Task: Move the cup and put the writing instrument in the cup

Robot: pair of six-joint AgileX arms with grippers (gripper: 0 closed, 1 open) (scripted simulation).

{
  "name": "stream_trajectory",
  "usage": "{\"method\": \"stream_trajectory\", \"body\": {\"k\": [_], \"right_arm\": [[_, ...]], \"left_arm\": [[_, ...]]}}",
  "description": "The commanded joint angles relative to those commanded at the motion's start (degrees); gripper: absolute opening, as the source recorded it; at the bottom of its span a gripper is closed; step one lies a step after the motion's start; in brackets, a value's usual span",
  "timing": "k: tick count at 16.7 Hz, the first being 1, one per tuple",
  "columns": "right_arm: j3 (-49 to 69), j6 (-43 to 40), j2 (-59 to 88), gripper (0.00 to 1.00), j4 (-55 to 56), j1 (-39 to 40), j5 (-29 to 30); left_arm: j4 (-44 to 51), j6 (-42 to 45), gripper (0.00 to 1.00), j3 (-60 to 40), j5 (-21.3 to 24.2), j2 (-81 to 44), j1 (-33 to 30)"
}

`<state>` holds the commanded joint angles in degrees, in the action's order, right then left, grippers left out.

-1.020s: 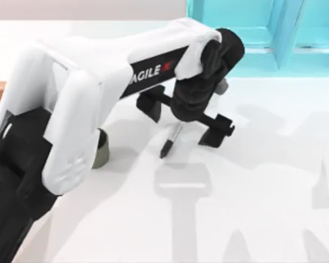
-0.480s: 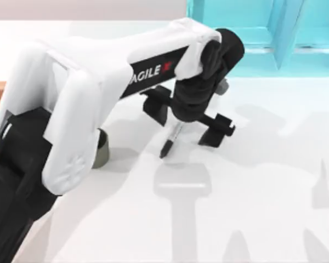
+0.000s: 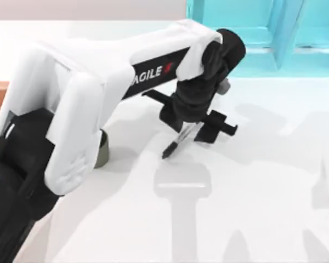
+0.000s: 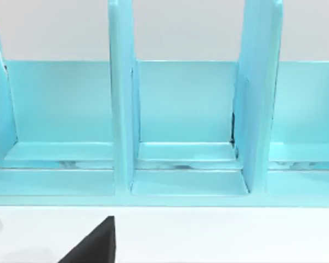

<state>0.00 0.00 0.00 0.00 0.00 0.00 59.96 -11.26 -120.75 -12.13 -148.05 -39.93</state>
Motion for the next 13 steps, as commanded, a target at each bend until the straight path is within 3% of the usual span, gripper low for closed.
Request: {"method": "stream_trajectory", "body": {"k": [7,8,13], "right_arm": [[0.0,0.0,0.0,1.00,0.0,0.0,0.0],[0.0,0.0,0.0,1.00,0.0,0.0,0.0],[0.0,0.0,0.0,1.00,0.0,0.0,0.0]], "left_arm": [[0.0,0.0,0.00,0.0,0.0,0.0,0.0],[0.7,-1.4,0.00,-0.7,2.8,3.5,-1.1],[2.9,-3.7,0.00,3.7,2.5,9.6,-3.4]]}}
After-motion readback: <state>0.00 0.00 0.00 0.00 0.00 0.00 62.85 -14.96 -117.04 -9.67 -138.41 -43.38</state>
